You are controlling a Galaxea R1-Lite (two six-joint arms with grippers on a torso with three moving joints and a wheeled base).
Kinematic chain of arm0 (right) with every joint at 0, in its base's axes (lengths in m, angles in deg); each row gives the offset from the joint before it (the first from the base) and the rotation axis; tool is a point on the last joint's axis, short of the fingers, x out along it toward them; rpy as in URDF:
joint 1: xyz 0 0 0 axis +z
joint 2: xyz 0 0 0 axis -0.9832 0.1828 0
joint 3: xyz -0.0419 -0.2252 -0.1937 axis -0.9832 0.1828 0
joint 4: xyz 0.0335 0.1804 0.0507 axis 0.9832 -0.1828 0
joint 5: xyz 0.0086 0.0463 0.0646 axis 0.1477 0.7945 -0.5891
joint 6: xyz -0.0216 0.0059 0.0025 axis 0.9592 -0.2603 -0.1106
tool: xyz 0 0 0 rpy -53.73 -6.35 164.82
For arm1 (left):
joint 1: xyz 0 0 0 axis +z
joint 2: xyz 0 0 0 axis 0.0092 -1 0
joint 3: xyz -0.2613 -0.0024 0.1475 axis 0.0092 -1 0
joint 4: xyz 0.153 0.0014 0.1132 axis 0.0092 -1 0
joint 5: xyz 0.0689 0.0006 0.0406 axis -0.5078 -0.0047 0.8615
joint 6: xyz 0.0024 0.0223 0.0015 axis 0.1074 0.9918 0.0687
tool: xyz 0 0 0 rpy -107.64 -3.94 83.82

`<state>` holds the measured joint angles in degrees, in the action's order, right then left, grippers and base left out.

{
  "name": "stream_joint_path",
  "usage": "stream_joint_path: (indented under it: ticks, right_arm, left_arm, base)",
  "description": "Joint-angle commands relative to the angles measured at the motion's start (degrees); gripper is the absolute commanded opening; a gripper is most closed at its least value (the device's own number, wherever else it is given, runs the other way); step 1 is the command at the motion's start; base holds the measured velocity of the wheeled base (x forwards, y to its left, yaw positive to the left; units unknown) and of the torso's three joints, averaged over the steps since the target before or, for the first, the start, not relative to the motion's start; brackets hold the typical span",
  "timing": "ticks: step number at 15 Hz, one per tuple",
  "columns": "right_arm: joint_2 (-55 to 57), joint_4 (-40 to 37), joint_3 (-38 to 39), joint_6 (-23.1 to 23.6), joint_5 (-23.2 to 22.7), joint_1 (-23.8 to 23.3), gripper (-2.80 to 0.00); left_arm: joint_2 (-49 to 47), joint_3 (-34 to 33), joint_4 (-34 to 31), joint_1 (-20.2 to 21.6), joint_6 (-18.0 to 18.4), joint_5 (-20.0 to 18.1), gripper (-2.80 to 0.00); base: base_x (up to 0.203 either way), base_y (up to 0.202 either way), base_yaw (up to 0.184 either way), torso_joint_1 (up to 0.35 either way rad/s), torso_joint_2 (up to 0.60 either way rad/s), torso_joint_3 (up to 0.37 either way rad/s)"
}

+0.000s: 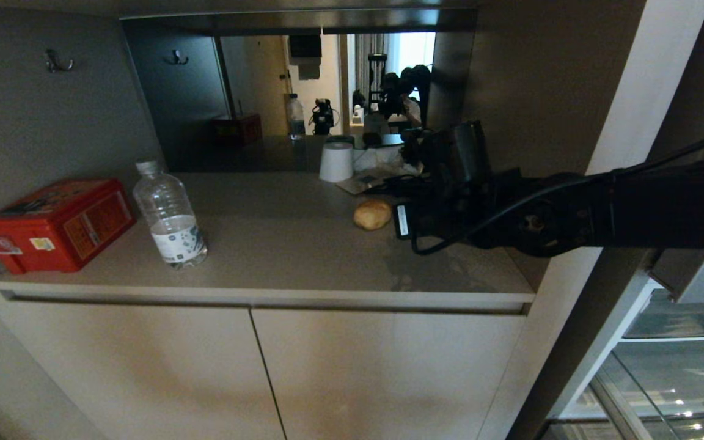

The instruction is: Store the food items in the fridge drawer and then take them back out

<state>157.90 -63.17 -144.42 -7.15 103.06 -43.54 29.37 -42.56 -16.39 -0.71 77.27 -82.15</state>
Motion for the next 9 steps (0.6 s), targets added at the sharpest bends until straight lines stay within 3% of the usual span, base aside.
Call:
stream_joint_path:
  ticks: [1, 4, 5, 6, 9]
  right_arm:
    - [-2.7, -5.3, -3.1, -1.0, -1.4, -0.1, -2.80]
    - [-1.6, -7.4, -5.9, -1.7, -2.5, 0.0, -2.80]
    - [-0.6, -7.3, -6.6, -1.7, -2.5, 0.0, -0.51]
    - [0.7, -7.3, -8.2, -1.8, -2.5, 0.0, 0.00]
    - [7.0, -7.1, -14.6, -2.4, -2.5, -0.1, 0.00]
  left_arm:
    - [0.0, -0.4, 0.0, 0.0, 0.0, 0.0, -2.80]
    - [0.0, -0.4, 0.0, 0.0, 0.0, 0.0, -2.80]
    - [0.0, -0.4, 0.0, 0.0, 0.0, 0.0, -2.80]
    - [0.0, -0.4, 0.0, 0.0, 0.0, 0.0, -2.80]
    - [0.0, -0.4, 0.0, 0.0, 0.0, 0.0, -2.80]
  base:
    - [0.000, 0.000, 0.000, 0.000, 0.00, 0.000]
    - [0.000, 0.000, 0.000, 0.000, 0.00, 0.000]
    - [0.000, 0.000, 0.000, 0.000, 0.00, 0.000]
    - [0.000, 0.000, 0.000, 0.000, 0.00, 0.000]
    - [0.000, 0.000, 0.000, 0.000, 0.00, 0.000]
